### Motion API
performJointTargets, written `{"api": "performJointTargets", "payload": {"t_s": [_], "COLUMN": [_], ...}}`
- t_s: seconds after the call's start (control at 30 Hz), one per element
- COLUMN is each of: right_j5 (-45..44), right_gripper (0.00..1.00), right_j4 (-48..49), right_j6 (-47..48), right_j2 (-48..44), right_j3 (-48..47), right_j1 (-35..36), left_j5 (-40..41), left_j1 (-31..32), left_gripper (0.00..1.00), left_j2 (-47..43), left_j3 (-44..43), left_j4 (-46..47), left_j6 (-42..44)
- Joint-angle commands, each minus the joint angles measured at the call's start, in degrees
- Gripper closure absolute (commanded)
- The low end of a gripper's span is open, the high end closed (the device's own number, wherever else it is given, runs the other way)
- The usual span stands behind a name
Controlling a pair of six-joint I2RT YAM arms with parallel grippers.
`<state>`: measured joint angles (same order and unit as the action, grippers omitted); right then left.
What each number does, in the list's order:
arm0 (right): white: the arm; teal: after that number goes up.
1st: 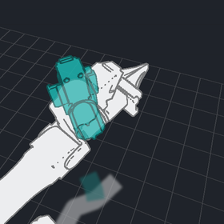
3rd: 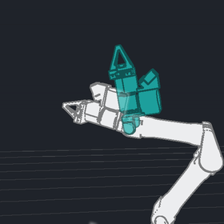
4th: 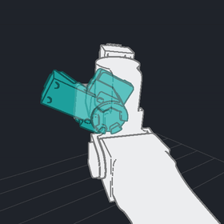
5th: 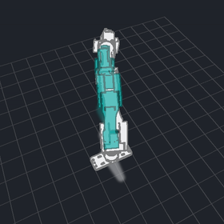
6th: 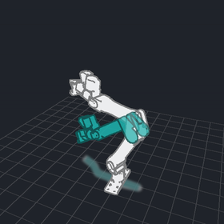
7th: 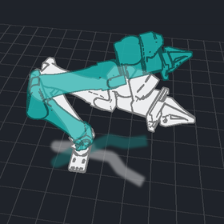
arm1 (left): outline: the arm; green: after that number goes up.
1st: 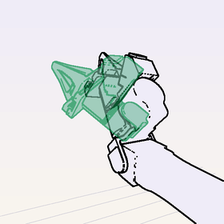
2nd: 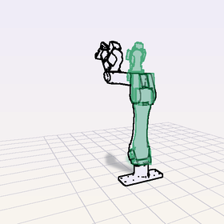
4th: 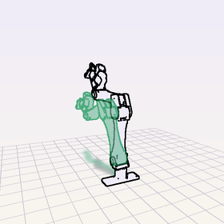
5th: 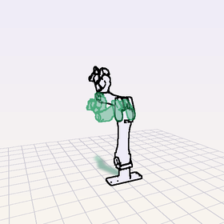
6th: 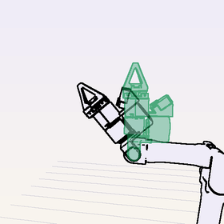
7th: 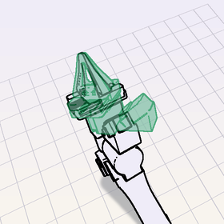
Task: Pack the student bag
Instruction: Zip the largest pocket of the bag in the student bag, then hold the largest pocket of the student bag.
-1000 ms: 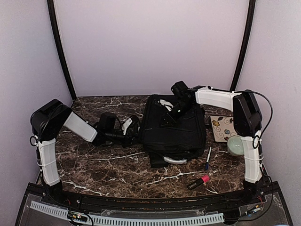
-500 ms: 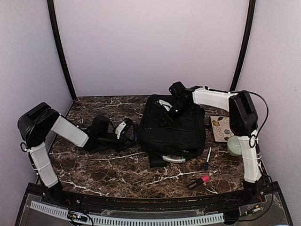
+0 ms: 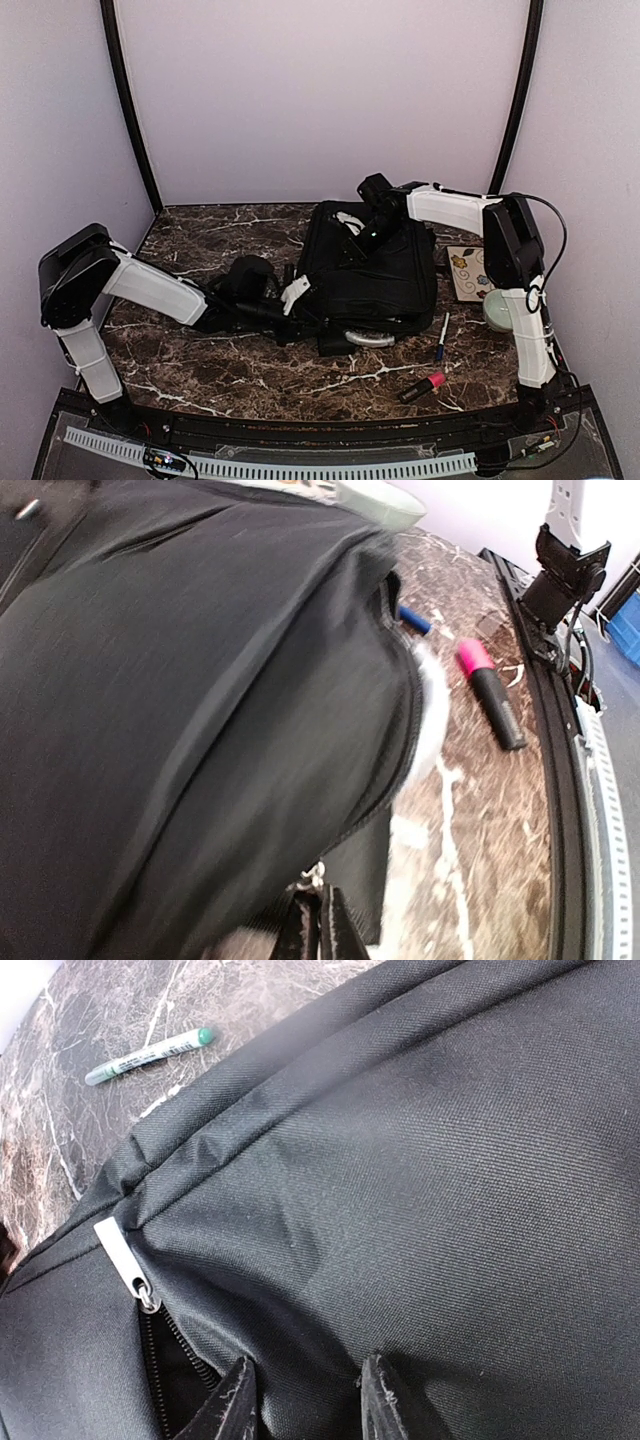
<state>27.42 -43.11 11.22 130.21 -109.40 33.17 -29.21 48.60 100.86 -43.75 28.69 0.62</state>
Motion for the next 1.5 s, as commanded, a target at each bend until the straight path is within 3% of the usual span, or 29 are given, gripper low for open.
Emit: {"api": "performJointTargets", "payload": {"t_s": [0.0, 0.33, 0.57, 0.63, 0.7, 0.83, 1.0, 1.27, 1.47], "right_j5": [-7.05, -6.34, -5.84, -5.63, -5.56, -5.62, -8.09, -7.43, -9.57], "right_gripper": [0.64, 0.64, 0.65, 0.65, 0.65, 0.6, 0.54, 0.53, 0.53], "right_j4": [3.16, 3.27, 2.43, 2.19, 1.88, 3.11, 6.95, 10.05, 7.45], "right_j6": [-1.2, -1.38, -1.23, -1.0, -0.66, 0.1, 2.14, 5.64, 8.29], "right_j2": [4.37, 3.82, 3.99, 2.32, -0.58, -10.77, -25.34, -41.1, -47.07], "right_j3": [-0.18, 0.29, -0.54, -0.15, 0.67, 5.3, 14.3, 30.52, 39.05], "right_j1": [-0.92, -0.79, -0.41, -0.42, -0.54, -0.62, -0.89, -1.88, -2.55], "left_j5": [-4.31, -7.21, -5.55, -4.0, -1.2, 2.63, 10.15, 27.91, 27.74], "left_j1": [4.97, 11.43, 13.84, 13.89, 13.89, 13.81, 13.8, 11.29, 10.29], "left_gripper": [1.0, 1.0, 0.99, 0.92, 0.75, 0.61, 0.56, 0.44, 0.38], "left_j2": [2.5, 14.41, 18.59, 17.4, 14.77, 7.63, -0.06, -3.61, -0.07], "left_j3": [-7.99, -24.63, -31.08, -31.02, -29.78, -26.92, -22.77, -20.81, -25.21], "left_j4": [-3.86, -12.81, -15.41, -17.54, -20.51, -29.96, -39.48, -37.25, -33.91], "left_j6": [1.01, 4.9, 5.76, 6.41, 8.06, 12.0, 15.79, 20.92, 25.99]}}
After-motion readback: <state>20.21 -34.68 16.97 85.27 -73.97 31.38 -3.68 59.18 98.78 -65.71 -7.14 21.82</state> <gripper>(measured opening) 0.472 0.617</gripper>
